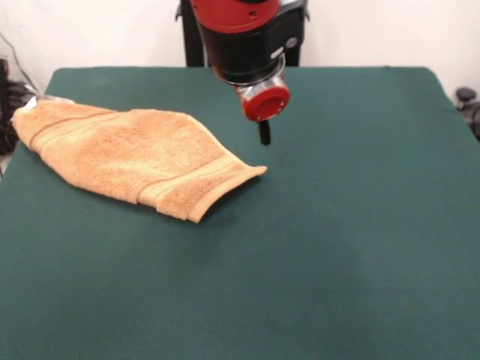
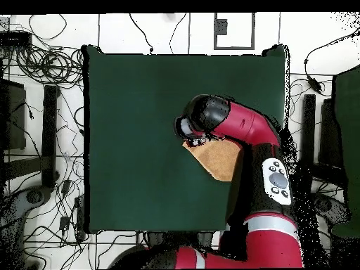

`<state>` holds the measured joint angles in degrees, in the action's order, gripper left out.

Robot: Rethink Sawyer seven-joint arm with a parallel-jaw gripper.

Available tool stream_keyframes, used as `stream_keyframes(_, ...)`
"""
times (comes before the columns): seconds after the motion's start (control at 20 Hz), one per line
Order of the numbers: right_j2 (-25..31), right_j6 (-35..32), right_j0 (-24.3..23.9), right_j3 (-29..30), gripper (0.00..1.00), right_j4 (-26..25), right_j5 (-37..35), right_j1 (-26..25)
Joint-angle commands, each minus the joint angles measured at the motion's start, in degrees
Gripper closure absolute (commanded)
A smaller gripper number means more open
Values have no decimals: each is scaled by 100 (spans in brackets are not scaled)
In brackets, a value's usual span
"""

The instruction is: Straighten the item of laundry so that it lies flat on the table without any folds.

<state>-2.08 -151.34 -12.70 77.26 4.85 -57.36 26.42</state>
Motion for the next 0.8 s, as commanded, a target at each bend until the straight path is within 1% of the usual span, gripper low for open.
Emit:
stream_keyframes(0.05, 92, -291, 199, -80, 0, -214, -150, -339)
stream_keyframes(0.25, 155, -412, 148, -96, 0, -251, 1028, -536)
stream_keyframes(0.35, 131, -519, 173, -101, 0, -289, 1502, -539)
stream_keyframes(0.55, 87, -636, 192, -12, 0, -311, 2247, -558)
stream_keyframes(0.8, 286, -546, 23, 194, 0, -123, 2914, -675)
